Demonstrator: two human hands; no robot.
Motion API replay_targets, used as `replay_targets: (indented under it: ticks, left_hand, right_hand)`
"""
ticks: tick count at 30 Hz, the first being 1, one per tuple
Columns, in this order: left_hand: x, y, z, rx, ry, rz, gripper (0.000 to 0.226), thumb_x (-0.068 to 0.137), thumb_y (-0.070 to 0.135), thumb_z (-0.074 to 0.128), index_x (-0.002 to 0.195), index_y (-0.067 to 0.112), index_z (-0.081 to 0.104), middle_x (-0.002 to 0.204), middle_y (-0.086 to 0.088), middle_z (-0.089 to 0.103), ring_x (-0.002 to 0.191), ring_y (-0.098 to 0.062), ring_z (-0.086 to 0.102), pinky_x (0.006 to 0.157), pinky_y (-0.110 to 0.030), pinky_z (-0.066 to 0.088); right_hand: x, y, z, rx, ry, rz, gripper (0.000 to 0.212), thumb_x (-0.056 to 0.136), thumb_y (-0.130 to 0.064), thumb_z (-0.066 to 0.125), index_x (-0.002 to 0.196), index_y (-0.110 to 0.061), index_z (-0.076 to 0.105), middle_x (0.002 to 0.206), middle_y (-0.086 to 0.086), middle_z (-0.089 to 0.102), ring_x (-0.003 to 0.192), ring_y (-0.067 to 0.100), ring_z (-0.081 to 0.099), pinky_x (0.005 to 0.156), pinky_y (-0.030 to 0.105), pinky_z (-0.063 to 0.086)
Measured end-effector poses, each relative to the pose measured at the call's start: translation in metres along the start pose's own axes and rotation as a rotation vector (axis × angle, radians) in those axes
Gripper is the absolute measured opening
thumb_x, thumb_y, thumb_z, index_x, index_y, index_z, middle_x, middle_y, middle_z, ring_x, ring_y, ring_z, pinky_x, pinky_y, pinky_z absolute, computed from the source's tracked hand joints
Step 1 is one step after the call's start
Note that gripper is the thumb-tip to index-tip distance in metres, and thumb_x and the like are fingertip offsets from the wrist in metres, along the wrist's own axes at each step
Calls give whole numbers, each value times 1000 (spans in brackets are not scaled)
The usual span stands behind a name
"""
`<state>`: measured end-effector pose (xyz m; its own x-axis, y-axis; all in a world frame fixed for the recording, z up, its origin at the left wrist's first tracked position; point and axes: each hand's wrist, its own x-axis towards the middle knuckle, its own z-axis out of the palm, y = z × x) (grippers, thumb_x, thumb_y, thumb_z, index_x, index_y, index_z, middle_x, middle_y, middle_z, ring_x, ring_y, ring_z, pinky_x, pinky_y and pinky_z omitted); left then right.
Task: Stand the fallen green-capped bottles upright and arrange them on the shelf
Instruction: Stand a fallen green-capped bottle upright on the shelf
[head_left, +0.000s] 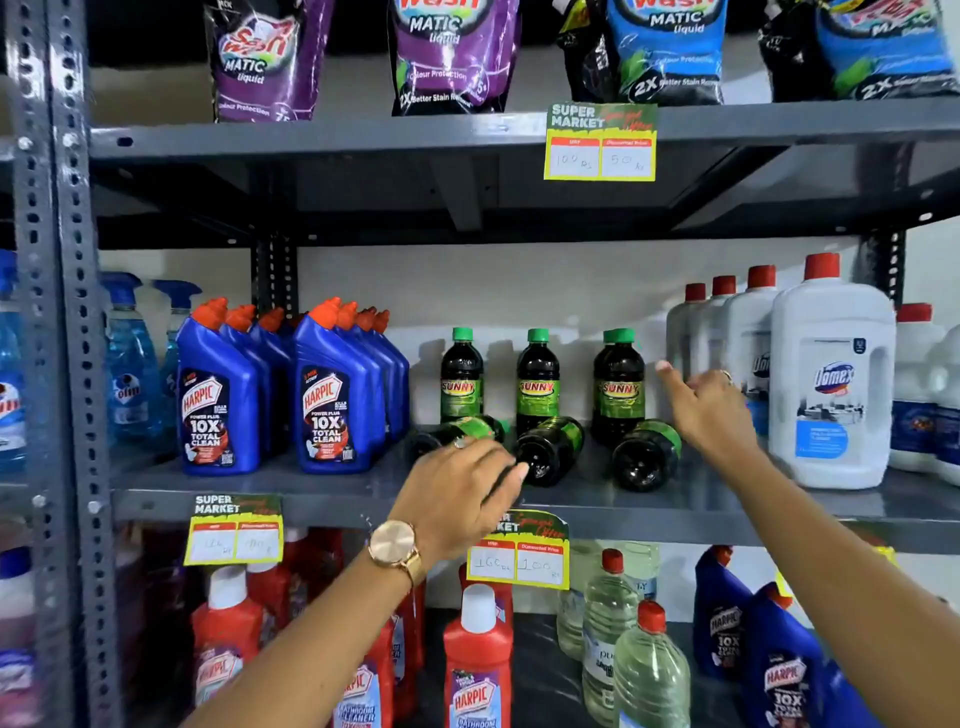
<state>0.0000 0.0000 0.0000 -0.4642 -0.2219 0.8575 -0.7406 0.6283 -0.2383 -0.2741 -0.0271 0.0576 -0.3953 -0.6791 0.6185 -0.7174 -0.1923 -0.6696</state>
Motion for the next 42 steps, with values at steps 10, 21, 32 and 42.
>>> replay_targets:
  ticks: [10,21,32,42]
  left_hand:
    - [-28,-10,41,50,-12,-194,45,96,35,35,75,18,70,76,5,73,74,-15,69,58,-29,52]
    - [-31,-15,60,183,22,-158,40,92,28,41,87,13,77,89,0,76,86,-13,72,71,-27,56]
    - [-32,-15,62,204,49,-140,38,91,25,42,87,12,78,89,0,76,86,-13,72,72,-26,55]
    - [-30,-8,56,190,2,-185,38,91,24,42,86,12,77,87,0,76,85,-13,72,72,-26,54]
  right_hand:
    - [75,66,41,-286,-651,433,131,31,-97,47,130,-12,52,109,17,66,88,28,65,66,29,49]
    - [16,32,36,190,-243,423,86,77,-63,61,132,2,50,126,24,57,103,37,60,78,33,48]
    - [15,25,53,-10,-65,127,71,73,-67,64,100,-1,59,101,17,61,101,37,58,74,37,41]
    - [5,20,57,167,-50,191,64,67,-31,85,118,-4,58,117,15,65,110,34,62,90,38,49]
